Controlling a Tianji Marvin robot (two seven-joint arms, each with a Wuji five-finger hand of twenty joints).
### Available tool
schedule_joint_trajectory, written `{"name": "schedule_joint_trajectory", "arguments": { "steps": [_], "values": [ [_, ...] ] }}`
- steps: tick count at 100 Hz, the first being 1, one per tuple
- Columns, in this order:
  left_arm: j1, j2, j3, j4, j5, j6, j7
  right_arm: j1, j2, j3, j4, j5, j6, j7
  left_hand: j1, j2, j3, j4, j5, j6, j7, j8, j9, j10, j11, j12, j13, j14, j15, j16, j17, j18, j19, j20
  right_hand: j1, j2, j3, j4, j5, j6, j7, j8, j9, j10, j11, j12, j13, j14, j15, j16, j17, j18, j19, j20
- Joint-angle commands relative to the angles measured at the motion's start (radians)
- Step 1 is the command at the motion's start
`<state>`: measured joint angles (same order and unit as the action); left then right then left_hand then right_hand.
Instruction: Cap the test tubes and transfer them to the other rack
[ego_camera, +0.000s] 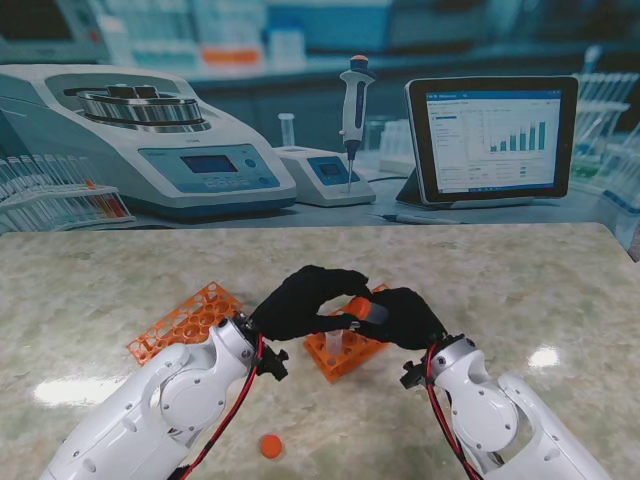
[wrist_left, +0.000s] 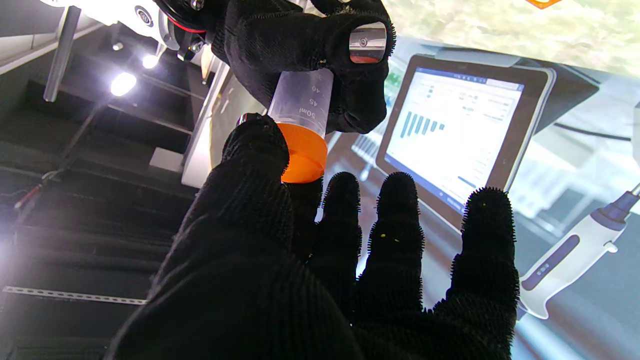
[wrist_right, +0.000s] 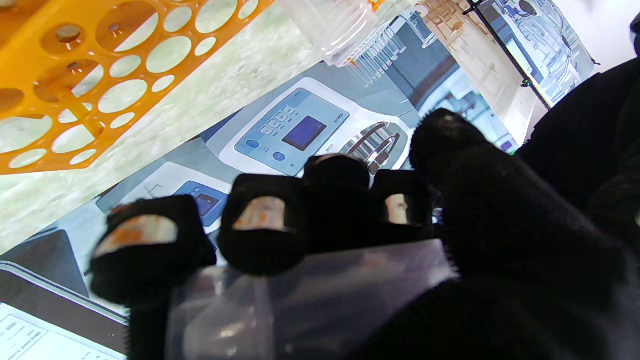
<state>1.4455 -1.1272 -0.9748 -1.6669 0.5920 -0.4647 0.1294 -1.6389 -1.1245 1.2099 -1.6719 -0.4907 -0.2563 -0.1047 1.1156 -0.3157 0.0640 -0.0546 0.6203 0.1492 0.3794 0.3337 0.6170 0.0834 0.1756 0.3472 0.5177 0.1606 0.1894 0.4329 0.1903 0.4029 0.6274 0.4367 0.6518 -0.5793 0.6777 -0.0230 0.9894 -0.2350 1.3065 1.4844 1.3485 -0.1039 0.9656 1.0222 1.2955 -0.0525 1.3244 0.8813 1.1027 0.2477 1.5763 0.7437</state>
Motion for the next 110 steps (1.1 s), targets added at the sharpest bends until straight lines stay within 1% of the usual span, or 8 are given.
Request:
{"name": "schedule_joint_trajectory", "arguments": {
  "steps": [1,15,34,56,88,99,102,110],
  "values": [
    [0.008,0.002,0.009,0.010,0.008,0.000,-0.012,-0.001,-0.006,-0.004,-0.025,0.001,-0.004,-0.003,0.166,0.110,0.172,0.050,0.154,-0.174,0.065,-0.011,0.009,-0.023,-0.021,-0.023,0.012,-0.021,-0.019,-0.012,-0.014,-0.006,0.014,-0.004,0.037,0.044,0.013,0.015,0.020,-0.030,0.048,0.028,0.026,0.020,0.032,0.007,0.025,-0.065,0.078,0.026,0.025,-0.032,0.081,0.007],
    [0.009,0.004,0.009,0.009,0.015,-0.003,-0.016,-0.002,-0.006,-0.002,-0.028,0.001,-0.003,-0.003,0.151,0.119,0.215,0.047,0.137,-0.186,0.016,-0.032,0.001,-0.025,-0.032,-0.042,0.000,-0.020,-0.030,-0.028,-0.020,-0.008,0.004,-0.007,0.037,0.044,0.012,0.015,0.020,-0.030,0.048,0.028,0.026,0.022,0.032,0.007,0.025,-0.065,0.078,0.026,0.025,-0.033,0.081,0.007],
    [0.009,0.007,0.009,0.008,0.014,-0.005,-0.028,-0.003,-0.006,0.000,-0.032,0.000,-0.003,-0.004,0.131,0.127,0.224,0.051,0.081,-0.231,-0.014,-0.049,-0.024,-0.028,-0.045,-0.055,-0.029,-0.019,-0.043,-0.039,-0.040,-0.010,-0.013,-0.012,0.038,0.045,0.012,0.015,0.020,-0.030,0.048,0.028,0.026,0.021,0.033,0.008,0.025,-0.065,0.078,0.026,0.025,-0.033,0.081,0.007],
    [0.008,0.008,0.011,0.009,0.012,-0.001,-0.032,-0.003,-0.006,0.002,-0.036,0.000,-0.002,-0.001,0.128,0.117,0.230,0.049,0.035,-0.256,-0.022,-0.062,-0.045,-0.033,-0.050,-0.065,-0.052,-0.016,-0.052,-0.048,-0.057,-0.013,-0.036,-0.018,0.038,0.045,0.012,0.015,0.020,-0.031,0.047,0.028,0.025,0.021,0.033,0.008,0.025,-0.065,0.078,0.026,0.025,-0.033,0.081,0.006],
    [0.013,0.005,0.004,0.002,0.012,-0.008,-0.020,-0.005,-0.004,0.006,-0.041,0.000,-0.002,0.006,0.162,0.097,0.272,0.045,0.030,-0.293,-0.004,-0.063,-0.048,-0.034,-0.047,-0.069,-0.067,-0.014,-0.057,-0.057,-0.072,-0.012,-0.063,-0.022,0.037,0.046,0.009,0.014,0.019,-0.033,0.046,0.028,0.025,0.020,0.033,0.007,0.025,-0.065,0.078,0.026,0.025,-0.033,0.081,0.006],
    [0.016,0.006,-0.005,-0.004,0.020,-0.012,-0.017,-0.006,-0.004,0.006,-0.041,0.000,-0.001,0.007,0.173,0.088,0.295,0.038,0.030,-0.307,0.005,-0.061,-0.046,-0.040,-0.047,-0.071,-0.071,-0.016,-0.061,-0.062,-0.080,-0.009,-0.081,-0.028,0.037,0.046,0.009,0.015,0.020,-0.033,0.046,0.028,0.025,0.020,0.033,0.007,0.025,-0.065,0.078,0.026,0.025,-0.033,0.081,0.006],
    [0.017,0.006,-0.006,-0.005,0.018,-0.012,-0.019,-0.006,-0.004,0.006,-0.041,0.001,-0.001,0.006,0.164,0.083,0.324,0.028,0.029,-0.313,0.016,-0.058,-0.047,-0.039,-0.047,-0.074,-0.073,-0.014,-0.062,-0.067,-0.080,-0.008,-0.094,-0.032,0.038,0.045,0.008,0.015,0.020,-0.033,0.045,0.028,0.025,0.020,0.033,0.007,0.025,-0.065,0.078,0.026,0.025,-0.033,0.081,0.006],
    [0.018,0.007,-0.009,-0.007,0.017,-0.012,-0.022,-0.005,-0.004,0.005,-0.041,0.001,0.000,0.007,0.162,0.080,0.331,0.028,0.029,-0.320,0.018,-0.059,-0.048,-0.039,-0.048,-0.075,-0.080,-0.011,-0.066,-0.071,-0.090,-0.006,-0.104,-0.036,0.038,0.047,0.009,0.015,0.020,-0.033,0.045,0.029,0.025,0.020,0.033,0.007,0.025,-0.065,0.078,0.026,0.025,-0.033,0.081,0.006]
  ]
}}
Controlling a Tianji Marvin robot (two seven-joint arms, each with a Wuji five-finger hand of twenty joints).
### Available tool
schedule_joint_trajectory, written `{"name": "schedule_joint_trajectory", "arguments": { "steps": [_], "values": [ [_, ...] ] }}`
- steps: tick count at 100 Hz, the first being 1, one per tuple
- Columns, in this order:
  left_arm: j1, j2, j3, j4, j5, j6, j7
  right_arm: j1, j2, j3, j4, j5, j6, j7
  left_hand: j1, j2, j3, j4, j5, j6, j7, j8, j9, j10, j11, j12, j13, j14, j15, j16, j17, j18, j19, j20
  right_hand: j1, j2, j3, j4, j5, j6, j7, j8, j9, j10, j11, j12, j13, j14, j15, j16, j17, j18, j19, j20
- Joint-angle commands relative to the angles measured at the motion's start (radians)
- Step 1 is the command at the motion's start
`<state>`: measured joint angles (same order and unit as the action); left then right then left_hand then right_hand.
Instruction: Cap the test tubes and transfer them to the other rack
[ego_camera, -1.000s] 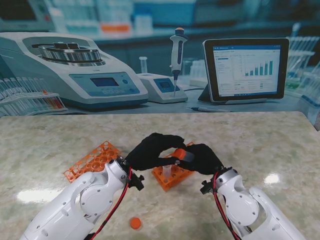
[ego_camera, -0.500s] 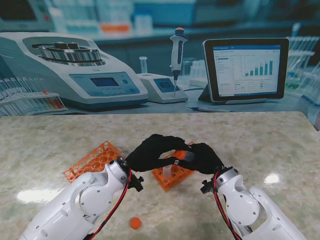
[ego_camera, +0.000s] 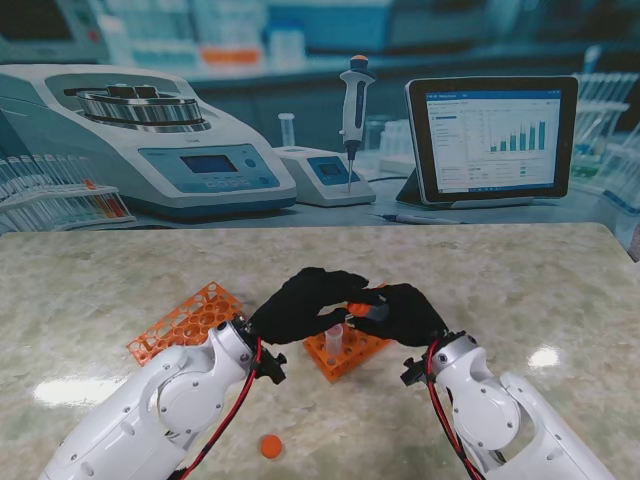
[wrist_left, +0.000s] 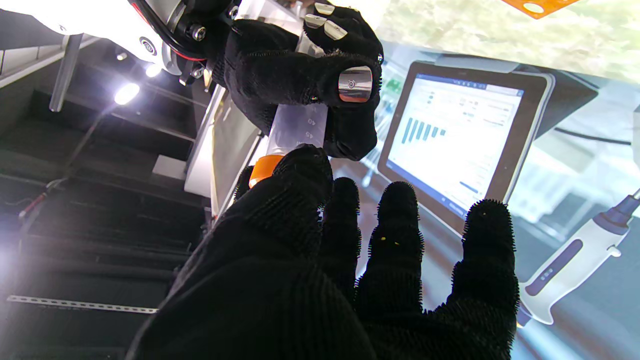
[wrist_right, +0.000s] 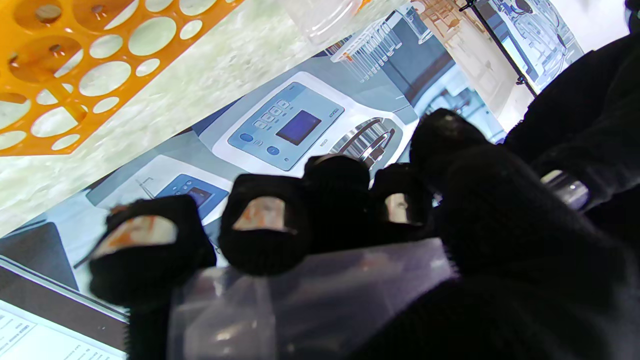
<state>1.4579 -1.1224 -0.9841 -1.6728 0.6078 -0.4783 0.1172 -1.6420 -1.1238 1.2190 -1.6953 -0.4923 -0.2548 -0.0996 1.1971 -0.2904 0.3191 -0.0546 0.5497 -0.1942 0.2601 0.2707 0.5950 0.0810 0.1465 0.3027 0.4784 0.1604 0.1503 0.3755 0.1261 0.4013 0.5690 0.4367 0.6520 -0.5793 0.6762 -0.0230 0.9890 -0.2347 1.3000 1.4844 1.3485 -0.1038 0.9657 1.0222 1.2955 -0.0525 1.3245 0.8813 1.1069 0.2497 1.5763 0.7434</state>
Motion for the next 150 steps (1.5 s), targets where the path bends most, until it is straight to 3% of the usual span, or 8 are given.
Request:
{"name": "schedule_joint_trajectory", "arguments": {
  "steps": [1,51,59,66,75,119,150],
  "values": [
    [0.006,0.002,0.000,-0.001,0.001,0.002,-0.010,-0.002,-0.005,-0.004,-0.018,0.002,-0.001,0.002,0.081,0.055,0.077,0.028,0.100,0.021,0.137,0.004,-0.026,-0.037,-0.019,-0.031,-0.043,-0.010,-0.028,-0.014,-0.027,-0.005,-0.047,-0.037,0.038,0.046,0.010,0.015,0.020,-0.033,0.052,0.029,0.025,0.020,0.033,0.007,0.025,-0.065,0.078,0.026,0.021,-0.035,0.081,0.007],
    [0.011,0.012,-0.017,-0.021,-0.015,0.003,-0.059,-0.009,-0.005,0.001,-0.023,0.001,-0.003,0.001,0.094,0.073,0.197,0.018,0.091,0.011,0.138,0.002,-0.053,-0.039,-0.030,-0.044,-0.093,-0.008,-0.050,-0.043,-0.052,-0.003,-0.109,-0.059,0.039,0.047,0.007,0.014,0.020,-0.033,0.051,0.029,0.023,0.018,0.033,0.008,0.025,-0.065,0.078,0.026,0.021,-0.034,0.080,0.006],
    [0.010,0.013,-0.018,-0.021,-0.019,0.002,-0.063,-0.011,-0.005,0.002,-0.024,0.000,-0.004,0.000,0.074,0.074,0.168,0.012,0.078,0.012,0.128,-0.002,-0.059,-0.038,-0.032,-0.045,-0.099,-0.005,-0.052,-0.044,-0.056,-0.004,-0.113,-0.058,0.039,0.046,0.006,0.014,0.020,-0.033,0.051,0.029,0.024,0.019,0.034,0.008,0.025,-0.065,0.078,0.026,0.021,-0.034,0.080,0.006],
    [0.009,0.013,-0.018,-0.021,-0.025,-0.002,-0.067,-0.012,-0.005,0.004,-0.025,0.000,-0.004,-0.001,0.057,0.095,0.049,0.044,0.064,0.016,0.105,-0.015,-0.067,-0.036,-0.035,-0.047,-0.107,-0.004,-0.052,-0.046,-0.059,-0.005,-0.122,-0.049,0.039,0.047,0.006,0.014,0.020,-0.033,0.051,0.029,0.023,0.019,0.034,0.008,0.025,-0.065,0.078,0.026,0.021,-0.034,0.080,0.006],
    [0.012,0.016,-0.023,-0.028,-0.035,-0.006,-0.084,-0.014,-0.005,0.005,-0.026,-0.001,-0.003,-0.001,0.026,0.104,0.007,0.042,0.052,0.020,0.097,-0.018,-0.076,-0.035,-0.039,-0.048,-0.115,-0.003,-0.056,-0.047,-0.067,-0.006,-0.129,-0.049,0.039,0.048,0.006,0.014,0.020,-0.033,0.051,0.029,0.024,0.019,0.034,0.008,0.025,-0.065,0.078,0.026,0.021,-0.034,0.080,0.006],
    [0.023,0.026,-0.041,-0.043,-0.049,-0.013,-0.127,-0.014,-0.005,0.007,-0.027,0.000,0.001,-0.003,-0.075,0.062,-0.117,0.041,0.042,0.028,0.076,-0.030,-0.100,-0.035,-0.053,-0.055,-0.136,0.009,-0.066,-0.055,-0.084,-0.004,-0.159,-0.052,0.040,0.046,0.006,0.015,0.020,-0.033,0.051,0.029,0.024,0.019,0.034,0.007,0.025,-0.065,0.078,0.026,0.021,-0.034,0.080,0.006],
    [0.021,0.026,-0.039,-0.047,-0.058,-0.013,-0.130,-0.014,-0.005,0.012,-0.027,0.000,0.000,-0.003,-0.185,0.078,-0.202,0.038,0.031,0.044,0.053,-0.042,-0.104,-0.031,-0.054,-0.057,-0.139,0.013,-0.067,-0.058,-0.086,-0.007,-0.169,-0.049,0.040,0.046,0.005,0.015,0.020,-0.033,0.051,0.029,0.024,0.020,0.034,0.007,0.025,-0.066,0.078,0.025,0.021,-0.034,0.080,0.006]
  ]
}}
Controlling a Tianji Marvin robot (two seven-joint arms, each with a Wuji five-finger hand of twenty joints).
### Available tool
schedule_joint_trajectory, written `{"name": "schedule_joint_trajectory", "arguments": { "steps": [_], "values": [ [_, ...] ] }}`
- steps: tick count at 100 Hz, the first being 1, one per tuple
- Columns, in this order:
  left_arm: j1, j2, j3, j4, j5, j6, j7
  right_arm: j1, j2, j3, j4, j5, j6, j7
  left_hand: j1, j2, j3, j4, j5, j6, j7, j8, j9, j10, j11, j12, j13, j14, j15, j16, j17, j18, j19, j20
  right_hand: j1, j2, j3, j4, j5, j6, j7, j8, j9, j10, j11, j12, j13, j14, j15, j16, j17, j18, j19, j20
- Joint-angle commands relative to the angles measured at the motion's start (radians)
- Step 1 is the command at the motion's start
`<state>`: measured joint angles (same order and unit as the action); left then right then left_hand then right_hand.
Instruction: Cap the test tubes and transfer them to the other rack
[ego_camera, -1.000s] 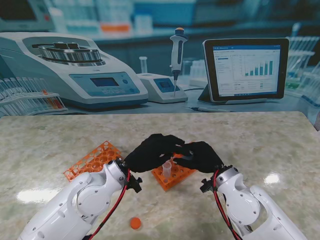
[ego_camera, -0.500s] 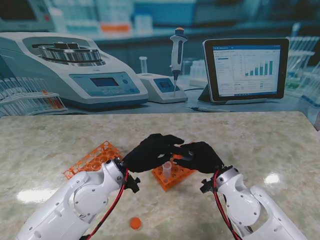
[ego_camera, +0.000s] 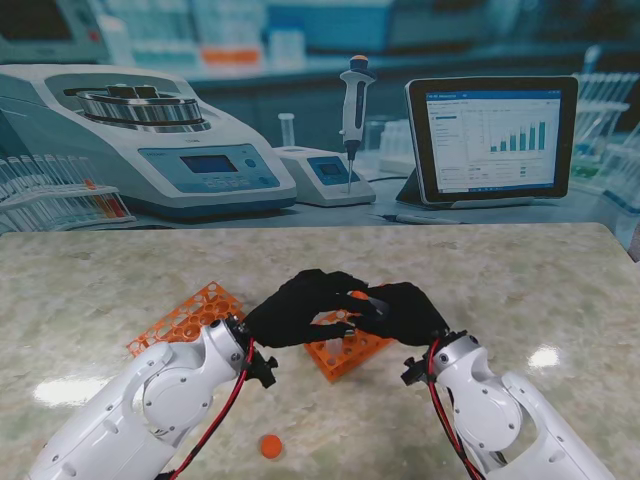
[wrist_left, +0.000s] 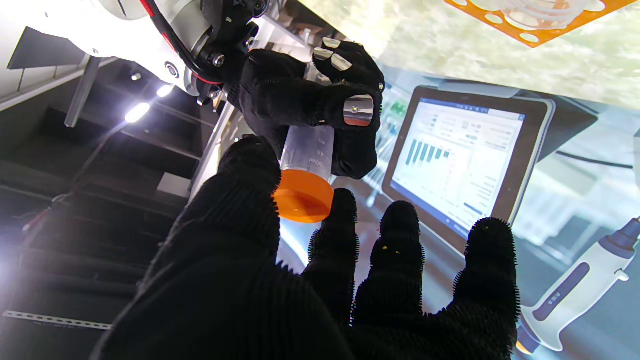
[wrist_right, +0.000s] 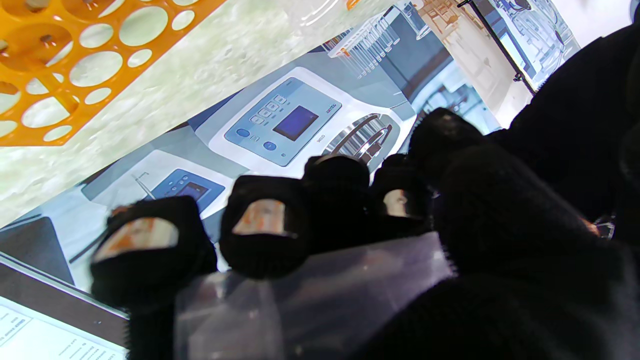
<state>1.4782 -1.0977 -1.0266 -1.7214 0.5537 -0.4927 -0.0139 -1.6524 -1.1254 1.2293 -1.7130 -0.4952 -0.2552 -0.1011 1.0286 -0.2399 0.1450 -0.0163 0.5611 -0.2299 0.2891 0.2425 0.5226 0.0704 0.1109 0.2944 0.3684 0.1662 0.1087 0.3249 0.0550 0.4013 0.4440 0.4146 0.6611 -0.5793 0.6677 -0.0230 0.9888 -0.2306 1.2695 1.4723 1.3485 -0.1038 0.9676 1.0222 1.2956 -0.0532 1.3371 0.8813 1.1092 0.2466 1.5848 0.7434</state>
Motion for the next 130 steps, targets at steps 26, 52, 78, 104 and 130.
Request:
{"name": "schedule_joint_trajectory", "arguments": {
  "steps": [26,52,78,104,130],
  "values": [
    [-0.010,-0.003,0.012,-0.013,-0.016,0.005,0.005,-0.004,-0.004,0.003,-0.009,0.003,-0.003,-0.002,-0.025,0.061,-0.062,0.007,0.014,0.124,0.011,-0.020,-0.036,-0.015,-0.020,-0.047,-0.031,0.004,-0.025,-0.007,-0.016,-0.015,-0.056,-0.025,0.032,0.046,0.014,0.015,0.020,-0.037,0.082,0.041,0.024,0.019,0.032,0.007,0.025,-0.065,0.065,0.025,0.019,-0.031,0.072,0.006],
    [-0.021,-0.011,0.016,-0.019,-0.025,0.011,0.028,-0.005,-0.003,0.004,-0.012,0.003,-0.004,0.003,-0.023,0.086,-0.080,0.014,0.030,0.247,-0.033,-0.040,-0.037,0.002,-0.020,-0.042,-0.024,0.006,-0.020,-0.002,-0.009,-0.021,-0.057,-0.018,0.031,0.045,0.014,0.014,0.020,-0.037,0.082,0.041,0.024,0.019,0.032,0.007,0.025,-0.065,0.065,0.025,0.019,-0.030,0.071,0.006],
    [-0.025,-0.015,0.013,-0.032,-0.016,0.016,0.046,-0.008,-0.002,0.007,-0.014,0.002,-0.005,0.004,-0.047,0.085,-0.100,0.016,0.025,0.325,-0.076,-0.041,-0.055,0.011,-0.019,-0.032,-0.020,0.000,-0.014,0.005,-0.005,-0.024,-0.052,-0.011,0.031,0.046,0.013,0.014,0.020,-0.037,0.082,0.041,0.024,0.021,0.032,0.007,0.025,-0.065,0.065,0.025,0.018,-0.028,0.071,0.006],
    [-0.028,-0.014,-0.004,-0.041,-0.005,0.038,0.041,-0.012,-0.003,0.009,-0.016,0.000,-0.007,0.000,-0.079,0.064,-0.111,0.017,-0.003,0.369,-0.111,-0.029,-0.084,0.018,-0.024,-0.025,-0.042,-0.015,-0.017,0.011,-0.013,-0.030,-0.051,-0.008,0.032,0.045,0.013,0.014,0.020,-0.037,0.082,0.041,0.024,0.021,0.032,0.007,0.025,-0.065,0.065,0.025,0.018,-0.029,0.070,0.006],
    [-0.035,-0.012,-0.002,-0.020,-0.011,0.055,0.027,-0.011,-0.002,0.008,-0.018,0.000,-0.007,0.002,-0.128,0.013,-0.130,0.009,-0.026,0.403,-0.133,-0.011,-0.113,0.022,-0.028,-0.019,-0.057,-0.015,-0.019,0.014,-0.019,-0.029,-0.056,-0.006,0.032,0.046,0.013,0.014,0.020,-0.037,0.082,0.041,0.024,0.021,0.032,0.007,0.025,-0.065,0.065,0.025,0.018,-0.028,0.070,0.006]
  ]
}}
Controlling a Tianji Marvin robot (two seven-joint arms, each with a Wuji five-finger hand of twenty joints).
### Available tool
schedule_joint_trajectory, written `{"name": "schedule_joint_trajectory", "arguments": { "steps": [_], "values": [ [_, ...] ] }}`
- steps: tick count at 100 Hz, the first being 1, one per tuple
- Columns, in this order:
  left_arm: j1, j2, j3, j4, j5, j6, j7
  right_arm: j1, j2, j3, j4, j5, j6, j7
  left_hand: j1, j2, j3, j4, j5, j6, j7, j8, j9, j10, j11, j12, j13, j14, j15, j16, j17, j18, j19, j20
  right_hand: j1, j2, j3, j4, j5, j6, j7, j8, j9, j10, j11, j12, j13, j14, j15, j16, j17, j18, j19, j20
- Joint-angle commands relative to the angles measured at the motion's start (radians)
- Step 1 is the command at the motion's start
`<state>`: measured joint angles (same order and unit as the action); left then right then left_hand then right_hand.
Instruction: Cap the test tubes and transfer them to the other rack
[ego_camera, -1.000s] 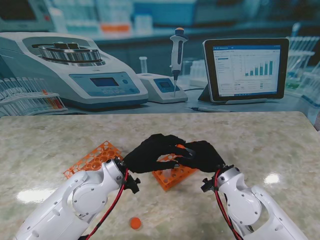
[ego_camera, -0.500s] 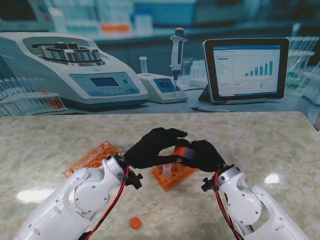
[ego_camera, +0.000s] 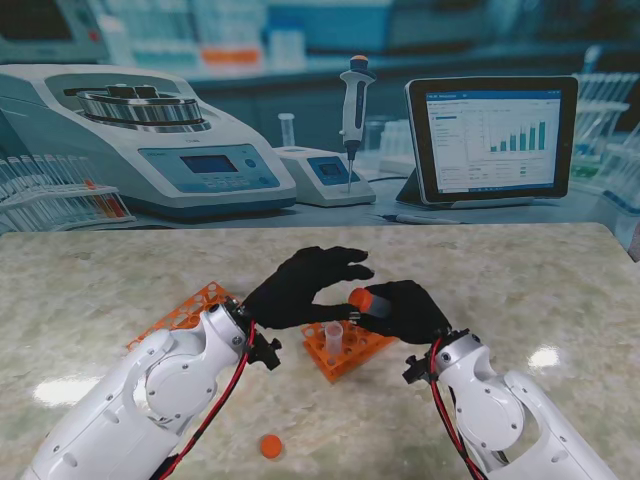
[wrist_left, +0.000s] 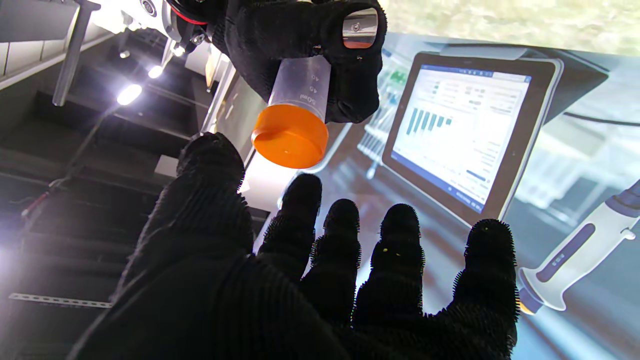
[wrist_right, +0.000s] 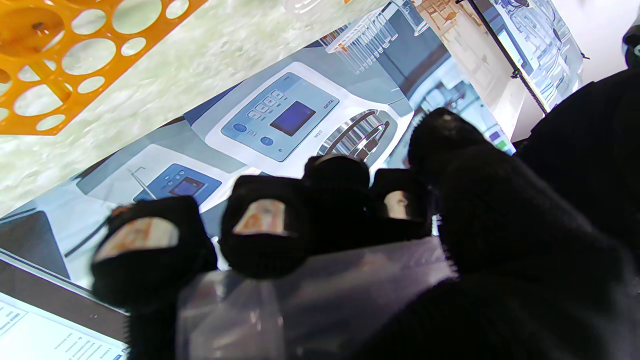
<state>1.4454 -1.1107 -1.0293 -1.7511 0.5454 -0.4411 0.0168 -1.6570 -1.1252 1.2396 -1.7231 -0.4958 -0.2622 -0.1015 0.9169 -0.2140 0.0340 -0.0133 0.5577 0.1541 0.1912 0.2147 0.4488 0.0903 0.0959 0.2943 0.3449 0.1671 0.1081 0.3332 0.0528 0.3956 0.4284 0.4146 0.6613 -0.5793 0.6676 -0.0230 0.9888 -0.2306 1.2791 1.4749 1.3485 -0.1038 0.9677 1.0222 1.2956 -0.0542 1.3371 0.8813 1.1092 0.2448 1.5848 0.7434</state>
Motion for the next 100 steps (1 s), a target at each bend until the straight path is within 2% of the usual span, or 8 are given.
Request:
{"name": "schedule_joint_trajectory", "arguments": {
  "steps": [1,29,60,77,94,99,100],
  "values": [
    [-0.002,0.002,0.001,0.011,-0.002,0.004,-0.003,-0.007,-0.003,-0.002,-0.008,0.000,0.000,0.003,-0.018,-0.016,-0.020,0.006,-0.022,0.018,-0.035,0.017,-0.039,0.002,-0.013,-0.019,-0.034,-0.016,-0.018,0.006,-0.017,-0.024,-0.041,-0.006,0.032,0.045,0.013,0.014,0.020,-0.037,0.072,0.039,0.024,0.021,0.032,0.007,0.025,-0.064,0.065,0.025,0.018,-0.026,0.070,0.006],
    [-0.011,-0.002,0.014,0.043,0.010,0.004,0.014,-0.005,-0.003,-0.003,-0.006,-0.002,0.003,0.002,-0.028,-0.070,-0.014,-0.001,-0.005,0.027,-0.041,0.035,-0.030,0.003,-0.009,-0.014,-0.019,-0.009,-0.013,0.008,-0.007,-0.018,-0.035,-0.002,0.032,0.044,0.012,0.014,0.020,-0.037,0.072,0.039,0.024,0.022,0.032,0.007,0.025,-0.063,0.065,0.025,0.018,-0.026,0.070,0.006],
    [-0.021,-0.009,0.036,0.059,0.043,0.011,0.057,-0.004,-0.003,-0.003,-0.004,-0.005,0.008,0.001,-0.002,-0.073,0.039,-0.002,0.038,0.034,-0.039,0.043,-0.010,0.010,-0.003,-0.010,0.004,-0.016,0.000,0.018,0.002,-0.016,-0.014,0.005,0.032,0.042,0.012,0.014,0.020,-0.037,0.072,0.039,0.024,0.023,0.031,0.007,0.025,-0.063,0.064,0.025,0.018,-0.025,0.069,0.006],
    [-0.029,-0.011,0.047,0.067,0.053,0.006,0.070,-0.003,-0.002,-0.003,-0.006,-0.007,0.008,0.002,0.023,-0.060,0.083,0.000,0.086,0.027,-0.033,0.041,0.014,0.011,-0.002,-0.013,0.018,-0.022,0.003,0.021,0.007,-0.012,0.001,0.007,0.032,0.042,0.012,0.014,0.020,-0.037,0.072,0.039,0.024,0.023,0.031,0.007,0.025,-0.063,0.064,0.025,0.018,-0.025,0.069,0.006],
    [-0.033,-0.016,0.057,0.075,0.051,0.005,0.088,-0.002,-0.002,-0.005,-0.006,-0.007,0.009,0.003,0.062,-0.017,0.129,0.002,0.185,-0.020,0.013,0.055,0.053,-0.005,0.010,-0.011,0.052,-0.027,0.016,0.028,0.016,-0.010,0.016,0.006,0.031,0.043,0.013,0.014,0.020,-0.037,0.072,0.039,0.024,0.022,0.031,0.007,0.025,-0.063,0.064,0.025,0.018,-0.027,0.069,0.006],
    [-0.034,-0.017,0.060,0.076,0.046,0.006,0.088,-0.002,-0.002,-0.006,-0.007,-0.007,0.010,0.003,0.092,-0.016,0.126,-0.011,0.197,-0.041,0.049,0.085,0.058,-0.012,0.012,-0.012,0.055,-0.027,0.015,0.030,0.011,-0.011,0.021,-0.001,0.030,0.043,0.012,0.014,0.020,-0.037,0.072,0.039,0.024,0.022,0.031,0.007,0.025,-0.062,0.064,0.025,0.018,-0.027,0.069,0.006],
    [-0.034,-0.018,0.061,0.076,0.044,0.006,0.089,-0.002,-0.002,-0.006,-0.006,-0.007,0.010,0.003,0.121,-0.011,0.098,-0.005,0.206,-0.055,0.060,0.094,0.061,-0.017,0.014,-0.012,0.056,-0.028,0.015,0.032,0.010,-0.011,0.025,-0.007,0.031,0.043,0.012,0.014,0.020,-0.037,0.072,0.039,0.024,0.022,0.031,0.007,0.025,-0.062,0.064,0.025,0.018,-0.027,0.069,0.006]
  ]
}}
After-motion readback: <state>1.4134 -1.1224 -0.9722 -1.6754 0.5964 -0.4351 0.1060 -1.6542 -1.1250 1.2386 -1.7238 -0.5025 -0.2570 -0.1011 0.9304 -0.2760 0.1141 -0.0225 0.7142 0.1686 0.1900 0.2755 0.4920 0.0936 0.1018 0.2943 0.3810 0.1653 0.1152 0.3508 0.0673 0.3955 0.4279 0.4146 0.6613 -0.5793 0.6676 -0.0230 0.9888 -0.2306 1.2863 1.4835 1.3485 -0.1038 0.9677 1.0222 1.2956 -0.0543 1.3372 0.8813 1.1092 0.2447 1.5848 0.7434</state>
